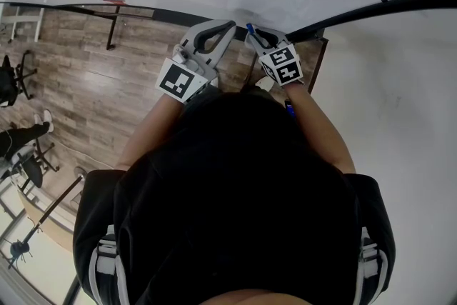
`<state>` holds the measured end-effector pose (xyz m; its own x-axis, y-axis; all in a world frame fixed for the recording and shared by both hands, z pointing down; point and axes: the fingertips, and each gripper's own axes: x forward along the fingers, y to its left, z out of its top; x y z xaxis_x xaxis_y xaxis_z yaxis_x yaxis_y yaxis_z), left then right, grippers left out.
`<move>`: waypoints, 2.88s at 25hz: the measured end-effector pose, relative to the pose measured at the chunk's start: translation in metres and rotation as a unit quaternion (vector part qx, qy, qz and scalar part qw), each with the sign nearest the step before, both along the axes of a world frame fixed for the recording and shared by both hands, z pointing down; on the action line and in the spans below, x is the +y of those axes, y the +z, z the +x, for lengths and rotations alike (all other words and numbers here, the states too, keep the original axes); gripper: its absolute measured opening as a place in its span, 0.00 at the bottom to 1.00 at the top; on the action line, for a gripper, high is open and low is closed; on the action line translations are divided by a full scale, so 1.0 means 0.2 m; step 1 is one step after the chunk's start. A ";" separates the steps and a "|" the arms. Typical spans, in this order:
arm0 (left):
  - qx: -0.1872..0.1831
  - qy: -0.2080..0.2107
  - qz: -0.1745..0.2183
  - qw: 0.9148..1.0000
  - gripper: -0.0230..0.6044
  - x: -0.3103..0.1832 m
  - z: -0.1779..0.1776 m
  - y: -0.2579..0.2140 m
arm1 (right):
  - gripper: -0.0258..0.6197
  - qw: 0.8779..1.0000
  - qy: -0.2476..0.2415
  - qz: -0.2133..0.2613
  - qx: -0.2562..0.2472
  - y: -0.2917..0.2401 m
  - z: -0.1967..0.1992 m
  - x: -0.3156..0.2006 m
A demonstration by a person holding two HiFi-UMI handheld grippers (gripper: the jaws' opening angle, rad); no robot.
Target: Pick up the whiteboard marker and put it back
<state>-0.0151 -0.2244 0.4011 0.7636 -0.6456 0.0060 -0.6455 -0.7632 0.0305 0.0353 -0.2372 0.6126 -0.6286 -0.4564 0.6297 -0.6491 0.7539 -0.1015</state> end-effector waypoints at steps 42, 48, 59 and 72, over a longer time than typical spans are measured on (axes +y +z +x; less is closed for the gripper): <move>0.001 0.031 -0.002 1.000 0.04 0.01 0.10 -0.10 | 0.04 0.962 0.000 0.216 -0.168 -1.19 -0.02 0.09; 0.002 0.041 -0.003 0.999 0.04 0.01 0.15 -0.11 | 0.04 0.961 0.012 0.209 -0.179 -1.19 0.03 0.09; 0.002 0.060 -0.006 0.998 0.04 0.01 0.20 -0.12 | 0.04 0.961 0.021 0.212 -0.175 -1.21 0.06 0.08; 0.000 0.060 -0.004 0.998 0.04 -0.02 0.23 -0.12 | 0.04 0.961 0.034 0.203 -0.184 -1.18 0.10 0.06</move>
